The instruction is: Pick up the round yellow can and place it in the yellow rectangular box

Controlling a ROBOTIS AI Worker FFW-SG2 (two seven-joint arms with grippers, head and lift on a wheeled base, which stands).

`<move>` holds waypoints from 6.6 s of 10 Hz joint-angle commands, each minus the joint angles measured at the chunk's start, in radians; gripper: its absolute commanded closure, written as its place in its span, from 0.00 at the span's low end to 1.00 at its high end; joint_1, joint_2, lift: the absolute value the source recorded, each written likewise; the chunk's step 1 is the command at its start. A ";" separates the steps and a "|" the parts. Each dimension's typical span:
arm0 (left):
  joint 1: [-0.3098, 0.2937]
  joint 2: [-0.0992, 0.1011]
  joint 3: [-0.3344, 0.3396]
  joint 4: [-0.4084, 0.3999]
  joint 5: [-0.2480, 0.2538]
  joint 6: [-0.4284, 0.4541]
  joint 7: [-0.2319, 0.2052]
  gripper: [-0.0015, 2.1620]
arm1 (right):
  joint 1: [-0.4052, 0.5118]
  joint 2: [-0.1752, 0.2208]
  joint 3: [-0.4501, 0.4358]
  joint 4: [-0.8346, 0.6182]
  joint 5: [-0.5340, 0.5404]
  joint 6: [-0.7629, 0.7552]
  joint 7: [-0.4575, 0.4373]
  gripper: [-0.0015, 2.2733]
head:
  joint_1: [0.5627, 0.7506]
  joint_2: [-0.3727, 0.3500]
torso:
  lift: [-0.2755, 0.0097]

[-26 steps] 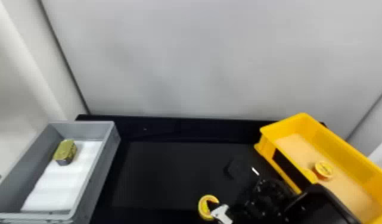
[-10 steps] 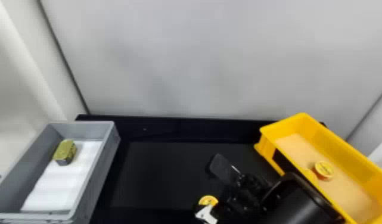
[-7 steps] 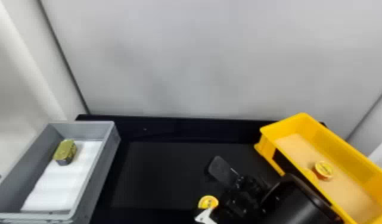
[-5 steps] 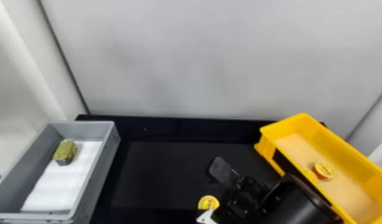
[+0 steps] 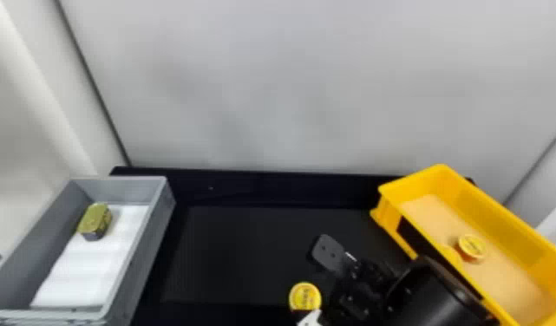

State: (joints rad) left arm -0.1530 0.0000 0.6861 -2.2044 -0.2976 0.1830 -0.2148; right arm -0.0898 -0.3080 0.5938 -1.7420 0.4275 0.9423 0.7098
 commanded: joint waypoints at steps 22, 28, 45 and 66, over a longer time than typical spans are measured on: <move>0.018 -0.003 0.003 0.006 -0.005 0.004 0.005 0.07 | -0.034 0.023 -0.047 -0.309 0.013 0.177 0.061 0.33 | 0.66 0.53 | 0.77; 0.035 -0.003 0.001 0.006 -0.005 0.007 0.015 0.07 | -0.080 0.047 -0.132 -0.315 0.248 0.147 0.116 0.33 | 0.66 0.53 | 0.77; 0.064 -0.003 0.012 -0.017 -0.003 0.020 0.031 0.07 | 0.122 -0.020 -0.606 -0.525 0.470 0.272 0.059 0.33 | 0.66 0.53 | 0.77; 0.096 -0.003 0.018 -0.032 0.003 0.026 0.049 0.07 | 0.131 0.041 -0.884 -0.211 0.302 0.146 0.079 0.09 | 0.66 0.53 | 0.77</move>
State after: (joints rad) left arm -0.0574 0.0000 0.7047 -2.2351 -0.2941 0.2086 -0.1655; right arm 0.0408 -0.2657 -0.2898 -1.9503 0.7247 1.0881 0.7863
